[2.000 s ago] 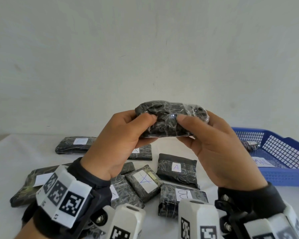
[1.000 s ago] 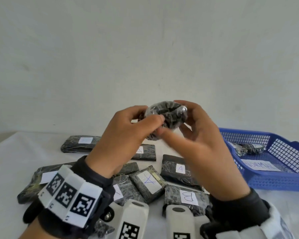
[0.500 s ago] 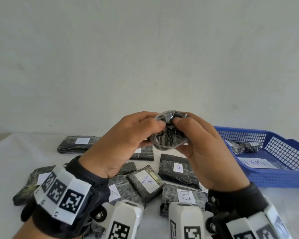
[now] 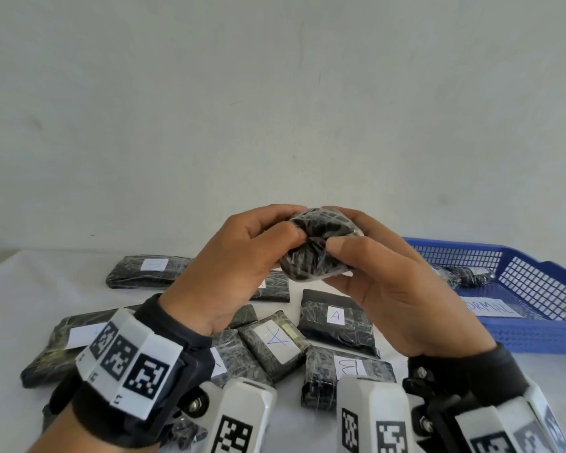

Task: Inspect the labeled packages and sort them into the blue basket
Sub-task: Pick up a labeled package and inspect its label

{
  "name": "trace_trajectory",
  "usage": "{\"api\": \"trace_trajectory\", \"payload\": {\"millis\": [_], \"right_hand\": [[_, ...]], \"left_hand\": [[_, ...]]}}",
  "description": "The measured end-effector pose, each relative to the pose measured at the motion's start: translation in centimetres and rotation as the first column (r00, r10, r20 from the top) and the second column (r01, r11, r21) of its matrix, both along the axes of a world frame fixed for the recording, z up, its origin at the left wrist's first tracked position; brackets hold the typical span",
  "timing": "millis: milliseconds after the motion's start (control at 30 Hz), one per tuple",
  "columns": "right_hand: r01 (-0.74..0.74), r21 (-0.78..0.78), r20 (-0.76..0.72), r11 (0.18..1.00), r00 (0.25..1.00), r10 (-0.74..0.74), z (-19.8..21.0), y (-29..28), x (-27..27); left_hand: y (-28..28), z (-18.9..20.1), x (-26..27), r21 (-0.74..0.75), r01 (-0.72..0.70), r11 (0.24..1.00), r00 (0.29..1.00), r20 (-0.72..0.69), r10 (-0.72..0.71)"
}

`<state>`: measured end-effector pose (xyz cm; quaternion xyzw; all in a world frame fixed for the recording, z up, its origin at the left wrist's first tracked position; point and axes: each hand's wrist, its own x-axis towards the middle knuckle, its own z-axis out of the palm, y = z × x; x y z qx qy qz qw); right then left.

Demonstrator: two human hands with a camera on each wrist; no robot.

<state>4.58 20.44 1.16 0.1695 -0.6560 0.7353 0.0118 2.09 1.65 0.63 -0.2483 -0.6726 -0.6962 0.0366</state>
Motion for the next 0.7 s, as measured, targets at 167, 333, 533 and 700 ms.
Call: {"api": "trace_trajectory", "payload": {"millis": [167,333,533,700], "right_hand": [[0.034,-0.05,-0.067,0.998,0.997,-0.038,-0.1,0.1,-0.4],[-0.099,-0.081,-0.047,0.992,0.994,0.095,0.1,0.3,0.1],[0.01,-0.063,-0.085,0.998,0.996,-0.015,0.0,-0.2,-0.3],[-0.097,-0.059,-0.064,0.994,0.994,0.093,-0.1,-0.2,-0.2]], "left_hand": [[-0.4,0.0,0.3,-0.052,0.023,0.998,1.0,0.01,-0.023],[-0.3,0.2,0.4,-0.086,-0.033,0.996,0.997,-0.076,0.026],[-0.9,0.1,0.2,-0.017,0.07,0.997,0.997,0.035,-0.069],[-1.1,0.5,0.4,-0.09,0.112,0.99,0.981,0.168,-0.096]]}}
